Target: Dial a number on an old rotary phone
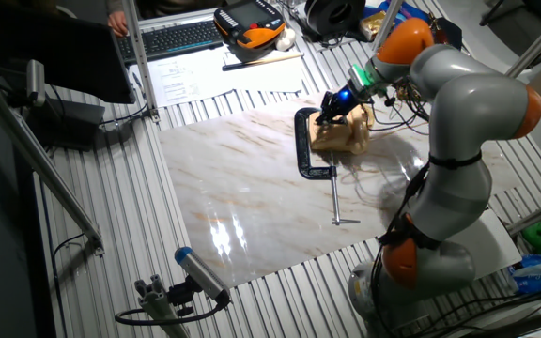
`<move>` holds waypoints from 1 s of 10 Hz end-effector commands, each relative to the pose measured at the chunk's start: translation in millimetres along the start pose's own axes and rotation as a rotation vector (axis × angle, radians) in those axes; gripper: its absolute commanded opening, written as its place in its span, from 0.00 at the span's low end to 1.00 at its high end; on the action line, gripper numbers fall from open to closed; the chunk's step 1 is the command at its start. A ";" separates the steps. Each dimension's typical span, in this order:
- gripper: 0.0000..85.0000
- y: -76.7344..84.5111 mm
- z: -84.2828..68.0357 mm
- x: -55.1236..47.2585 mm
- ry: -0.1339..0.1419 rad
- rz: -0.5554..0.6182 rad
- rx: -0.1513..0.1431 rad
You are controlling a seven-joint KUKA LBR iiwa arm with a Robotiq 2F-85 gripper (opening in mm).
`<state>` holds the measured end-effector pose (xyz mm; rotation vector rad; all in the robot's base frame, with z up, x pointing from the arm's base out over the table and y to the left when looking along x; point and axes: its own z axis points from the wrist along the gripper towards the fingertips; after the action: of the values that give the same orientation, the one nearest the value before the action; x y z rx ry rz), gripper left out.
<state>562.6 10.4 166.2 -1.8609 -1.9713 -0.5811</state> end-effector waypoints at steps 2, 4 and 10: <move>0.00 0.9 -3.9 0.8 -0.080 -0.034 0.004; 0.00 0.7 -4.2 2.2 -0.161 -0.077 0.028; 0.00 2.7 -2.1 2.7 -0.314 -0.371 0.182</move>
<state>565.1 12.0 169.6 -1.6884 -2.4323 -0.2157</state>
